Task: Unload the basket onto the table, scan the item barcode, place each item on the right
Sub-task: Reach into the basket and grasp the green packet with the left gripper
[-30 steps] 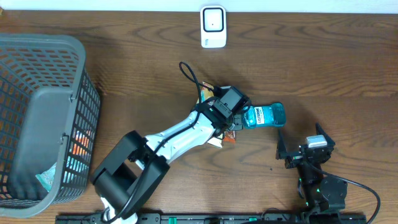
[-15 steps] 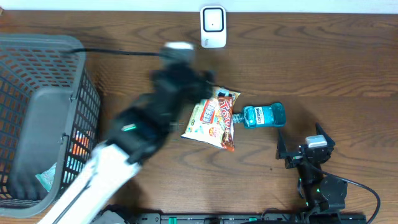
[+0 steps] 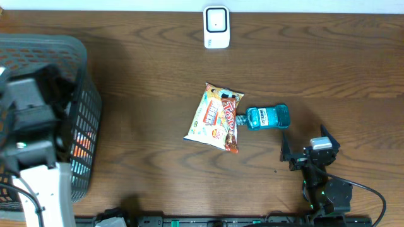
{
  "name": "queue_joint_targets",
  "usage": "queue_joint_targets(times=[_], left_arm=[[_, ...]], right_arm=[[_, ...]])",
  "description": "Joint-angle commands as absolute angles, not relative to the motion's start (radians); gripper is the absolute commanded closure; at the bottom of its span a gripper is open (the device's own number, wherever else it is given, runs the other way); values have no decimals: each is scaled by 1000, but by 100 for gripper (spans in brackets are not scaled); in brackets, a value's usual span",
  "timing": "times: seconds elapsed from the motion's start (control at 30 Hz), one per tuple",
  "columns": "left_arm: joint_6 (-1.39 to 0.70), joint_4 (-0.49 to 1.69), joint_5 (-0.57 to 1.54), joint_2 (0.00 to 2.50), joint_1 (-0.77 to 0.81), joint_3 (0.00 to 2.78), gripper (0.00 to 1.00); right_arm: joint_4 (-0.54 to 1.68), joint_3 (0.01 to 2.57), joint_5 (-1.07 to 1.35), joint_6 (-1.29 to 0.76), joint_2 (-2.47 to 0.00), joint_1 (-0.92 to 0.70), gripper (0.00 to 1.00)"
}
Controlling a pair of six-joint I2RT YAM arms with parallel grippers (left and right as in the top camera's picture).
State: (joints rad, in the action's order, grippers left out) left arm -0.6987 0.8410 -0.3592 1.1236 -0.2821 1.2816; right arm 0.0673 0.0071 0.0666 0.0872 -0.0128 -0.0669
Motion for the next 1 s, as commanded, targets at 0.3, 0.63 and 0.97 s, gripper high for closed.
queue_joint_targets(times=[0.3, 0.63, 0.97], left_arm=[[-1158, 1093, -120, 1451, -623, 1279, 2], [-1166, 1125, -113, 1713, -627, 1279, 2], [-1170, 1123, -114, 1880, -628, 1269, 2]], right_arm=[[71, 6, 65, 76, -11, -71, 1], [71, 6, 65, 76, -11, -71, 1], [71, 6, 65, 76, -11, -71, 1]])
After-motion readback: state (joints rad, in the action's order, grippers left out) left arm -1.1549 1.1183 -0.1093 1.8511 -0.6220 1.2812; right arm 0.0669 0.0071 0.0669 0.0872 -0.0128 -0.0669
